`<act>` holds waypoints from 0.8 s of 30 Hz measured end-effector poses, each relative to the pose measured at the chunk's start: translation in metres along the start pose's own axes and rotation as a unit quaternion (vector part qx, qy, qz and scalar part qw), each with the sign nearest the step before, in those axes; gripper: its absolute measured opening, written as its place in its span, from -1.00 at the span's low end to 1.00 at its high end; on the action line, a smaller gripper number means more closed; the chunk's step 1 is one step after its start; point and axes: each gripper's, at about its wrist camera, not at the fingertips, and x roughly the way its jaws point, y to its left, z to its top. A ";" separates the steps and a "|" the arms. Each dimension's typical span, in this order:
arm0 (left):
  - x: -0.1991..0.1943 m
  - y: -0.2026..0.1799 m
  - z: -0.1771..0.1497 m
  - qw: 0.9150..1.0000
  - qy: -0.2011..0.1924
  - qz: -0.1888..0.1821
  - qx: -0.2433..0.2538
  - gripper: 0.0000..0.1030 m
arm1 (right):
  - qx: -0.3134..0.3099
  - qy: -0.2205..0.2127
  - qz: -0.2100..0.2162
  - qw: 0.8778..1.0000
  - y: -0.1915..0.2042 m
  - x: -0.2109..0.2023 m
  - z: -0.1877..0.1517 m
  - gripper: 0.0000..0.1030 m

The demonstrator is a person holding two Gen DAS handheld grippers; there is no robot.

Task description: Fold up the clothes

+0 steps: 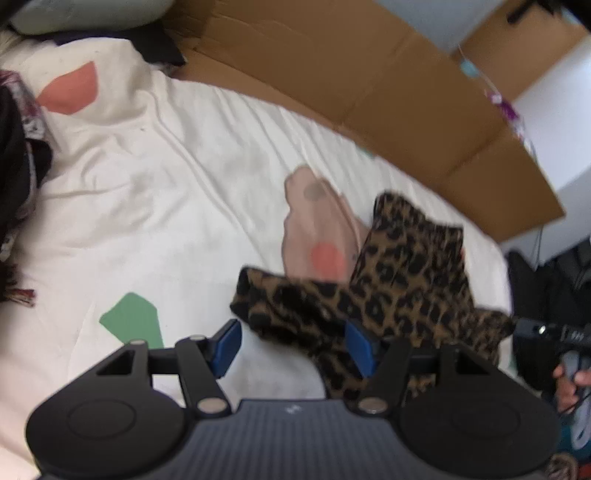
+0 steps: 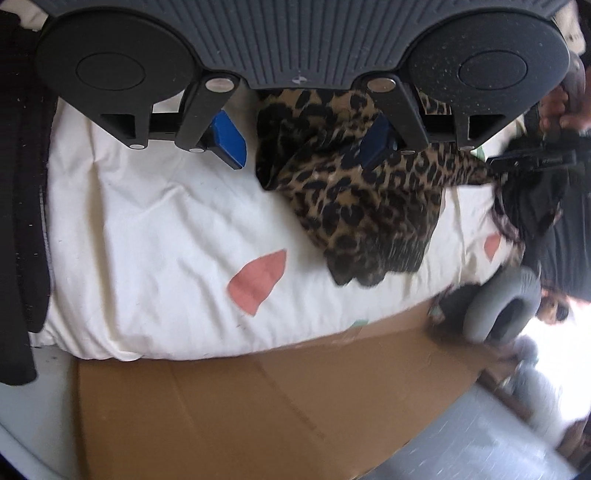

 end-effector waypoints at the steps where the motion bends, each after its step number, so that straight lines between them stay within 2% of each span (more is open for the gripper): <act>1: 0.003 -0.001 -0.002 1.000 0.005 0.003 0.005 0.26 | -0.010 0.006 0.001 1.000 0.003 0.003 -0.002 0.45; 6: 0.016 -0.006 -0.012 0.999 0.018 0.015 0.031 0.12 | -0.029 0.034 -0.009 0.999 0.008 0.017 -0.011 0.45; 14: 0.032 -0.013 -0.014 0.996 0.037 0.047 0.072 0.10 | -0.077 0.070 -0.046 0.994 0.012 0.040 -0.022 0.46; 17: 0.036 -0.017 -0.014 0.993 0.035 0.056 0.094 0.10 | -0.084 0.070 -0.055 0.993 0.012 0.045 -0.022 0.45; 24: 0.028 -0.020 0.006 0.994 0.003 0.062 0.095 -0.01 | -0.101 0.050 -0.075 0.991 0.015 0.050 -0.005 0.45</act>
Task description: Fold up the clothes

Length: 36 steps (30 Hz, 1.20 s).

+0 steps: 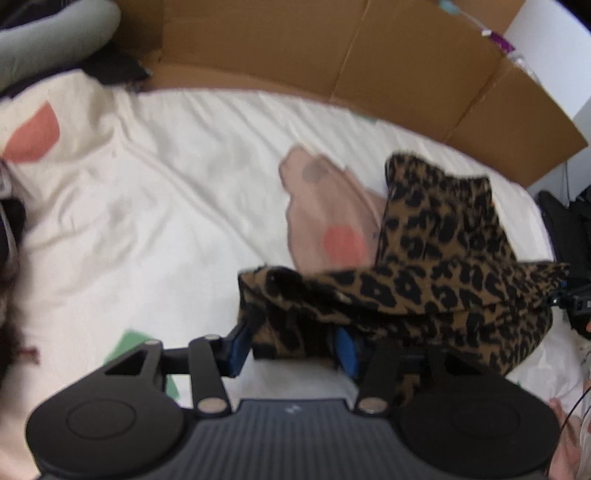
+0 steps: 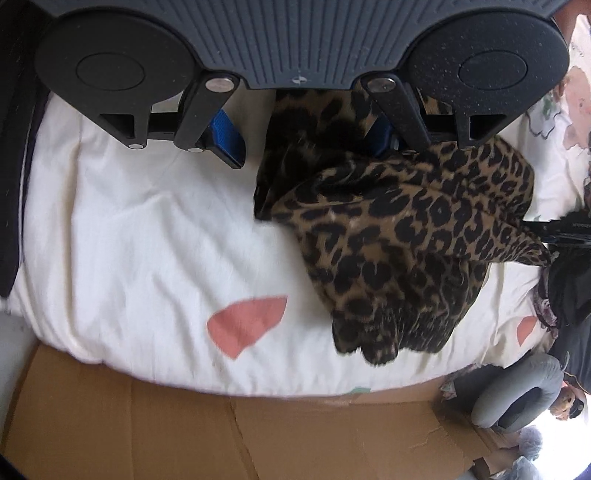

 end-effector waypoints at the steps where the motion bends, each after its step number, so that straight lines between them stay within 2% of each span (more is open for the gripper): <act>1: -0.002 0.000 0.004 1.000 -0.007 -0.001 0.001 -0.01 | 0.000 -0.004 -0.003 1.000 -0.001 0.000 0.004 0.45; 7: -0.012 0.005 0.023 0.999 -0.037 0.004 -0.018 -0.06 | -0.003 -0.025 -0.010 1.000 -0.005 -0.004 0.026 0.45; 13: -0.033 -0.002 0.037 0.996 -0.084 0.005 -0.018 -0.06 | -0.008 -0.050 -0.012 0.999 -0.002 -0.012 0.041 0.45; 15: -0.037 -0.003 0.036 0.996 -0.085 0.005 -0.016 -0.06 | -0.002 -0.062 -0.011 0.998 -0.002 -0.020 0.044 0.45; 19: -0.037 -0.003 0.026 0.997 -0.075 0.011 -0.015 -0.05 | 0.006 -0.084 -0.002 0.996 -0.004 -0.040 0.045 0.45; 24: -0.037 0.001 0.010 0.998 -0.061 0.019 -0.014 -0.05 | 0.017 -0.082 0.021 0.996 -0.009 -0.052 0.031 0.45; 29: -0.043 0.000 -0.004 0.998 -0.050 0.026 0.019 -0.05 | 0.004 -0.053 0.043 0.998 -0.009 -0.050 0.010 0.46; 36: -0.020 0.002 -0.010 0.999 -0.021 0.030 0.023 -0.05 | -0.023 -0.008 0.020 1.000 -0.006 -0.027 -0.005 0.46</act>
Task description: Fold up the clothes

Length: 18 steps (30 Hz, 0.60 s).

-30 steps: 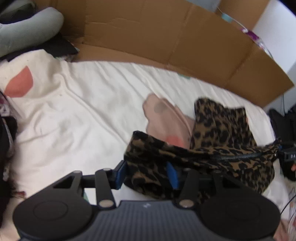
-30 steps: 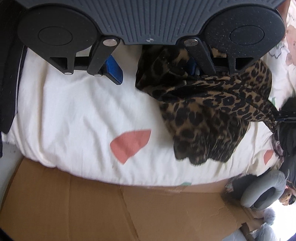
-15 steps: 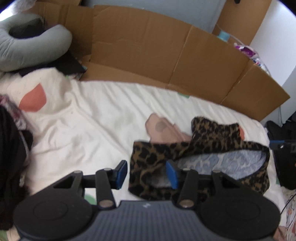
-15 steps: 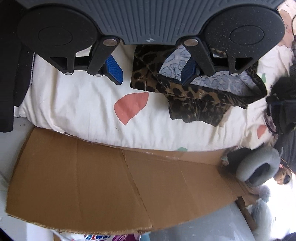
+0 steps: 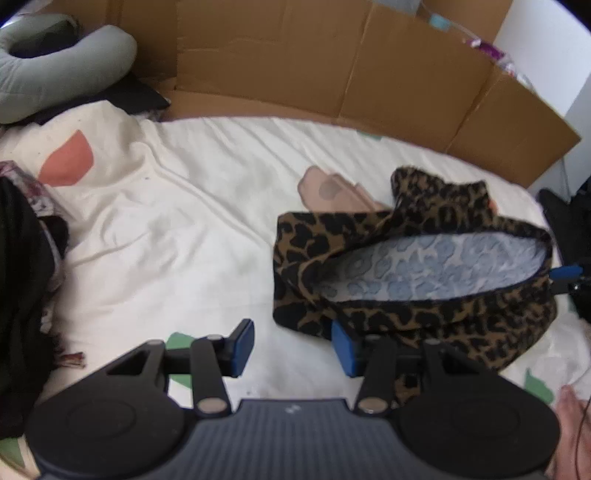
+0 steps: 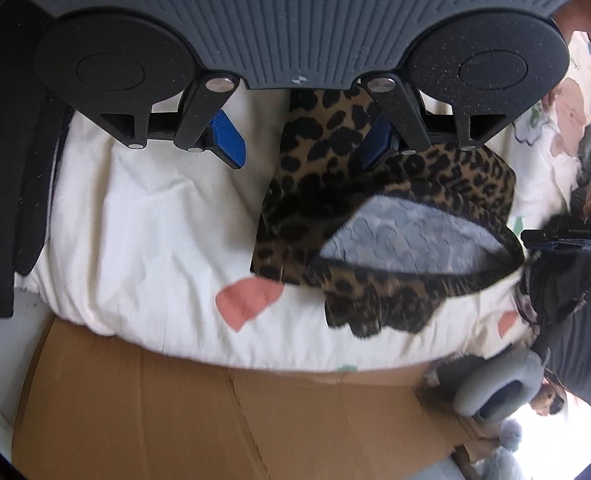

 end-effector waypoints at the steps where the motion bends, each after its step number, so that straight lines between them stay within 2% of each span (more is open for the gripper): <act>1: 0.004 -0.001 0.001 1.000 0.003 0.002 0.003 -0.05 | -0.002 0.004 -0.001 1.000 0.000 0.004 -0.001 0.46; 8: 0.022 -0.001 0.013 1.000 0.000 0.012 0.011 -0.05 | -0.006 0.011 -0.014 1.000 0.000 0.026 0.008 0.45; 13: 0.029 -0.001 0.026 1.000 -0.015 0.007 0.007 -0.05 | -0.005 -0.007 -0.022 1.000 -0.001 0.028 0.023 0.44; 14: 0.031 -0.001 0.028 1.000 -0.018 0.006 0.010 -0.09 | -0.003 -0.011 -0.023 1.000 -0.002 0.027 0.026 0.41; 18: 0.034 0.001 0.036 0.999 -0.032 0.001 0.005 -0.29 | -0.006 -0.024 -0.028 0.999 -0.004 0.024 0.034 0.02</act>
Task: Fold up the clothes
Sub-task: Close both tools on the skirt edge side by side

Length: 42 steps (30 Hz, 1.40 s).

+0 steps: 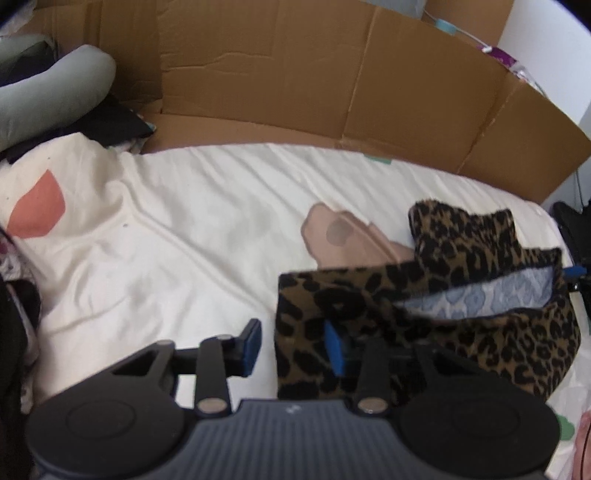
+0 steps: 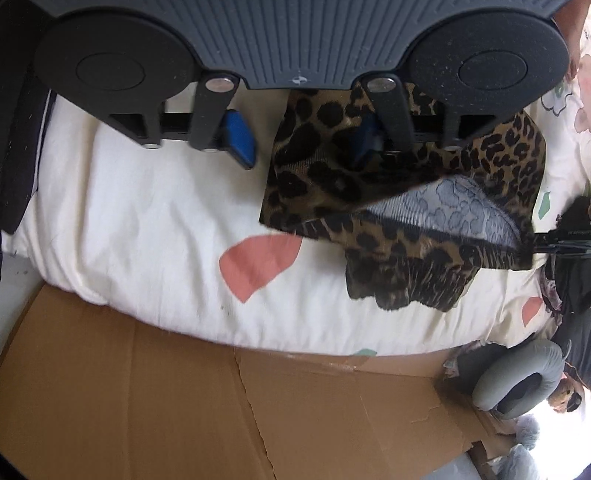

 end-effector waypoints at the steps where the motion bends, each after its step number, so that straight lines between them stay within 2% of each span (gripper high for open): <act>1: 0.001 0.001 0.002 1.000 -0.002 -0.003 -0.004 -0.32 | -0.001 -0.002 0.000 1.000 0.000 -0.001 0.001 -0.01; 4: 0.006 0.002 0.002 1.000 -0.003 -0.008 -0.006 -0.36 | 0.000 -0.008 0.004 1.000 0.000 -0.001 0.003 -0.13; 8: 0.009 0.004 0.003 1.000 -0.009 -0.013 -0.016 -0.49 | 0.005 -0.019 0.002 1.000 -0.002 -0.004 0.007 -0.18; 10: 0.009 0.007 0.004 0.999 -0.017 -0.015 -0.024 -0.62 | 0.011 -0.025 0.004 1.000 -0.004 -0.006 0.009 -0.40; 12: 0.009 0.008 0.005 0.999 -0.020 -0.014 -0.030 -0.77 | 0.015 -0.029 0.003 0.999 -0.007 -0.008 0.011 -0.76; 14: 0.008 0.010 0.006 0.999 -0.029 -0.018 -0.036 -0.92 | 0.017 -0.034 0.004 0.999 -0.009 -0.010 0.011 -0.93; 21: -0.001 0.018 0.005 0.996 -0.055 -0.021 -0.073 -0.97 | 0.049 -0.059 0.005 0.997 -0.015 -0.020 0.008 -0.98; 25: 0.002 0.023 0.005 0.994 -0.050 -0.026 -0.096 -0.97 | 0.082 -0.061 0.005 0.995 -0.024 -0.020 0.008 -1.00; 30: 0.011 0.020 0.008 0.997 -0.028 -0.009 -0.078 -0.94 | 0.103 -0.052 -0.019 0.993 -0.039 -0.010 0.007 -1.00; 32: 0.011 0.017 0.009 0.998 -0.024 0.001 -0.065 -0.80 | 0.110 -0.052 -0.017 0.992 -0.042 -0.011 0.007 -1.00; 34: 0.010 0.016 0.010 0.998 -0.025 0.008 -0.059 -0.74 | 0.114 -0.056 -0.001 0.992 -0.042 -0.013 0.007 -0.98; 35: 0.010 0.017 0.009 0.998 -0.024 0.007 -0.059 -0.68 | 0.115 -0.057 0.007 0.992 -0.041 -0.014 0.007 -0.90; 37: 0.012 0.018 0.009 0.998 -0.024 0.005 -0.059 -0.61 | 0.114 -0.054 0.022 0.992 -0.038 -0.015 0.007 -0.51; 38: 0.012 0.019 0.009 0.998 -0.023 0.005 -0.059 -0.59 | 0.111 -0.053 0.029 0.992 -0.036 -0.015 0.006 -0.16; 42: 0.022 0.017 0.011 0.999 -0.013 0.001 -0.049 -0.57 | 0.089 -0.029 0.027 0.995 -0.025 -0.005 0.007 -0.11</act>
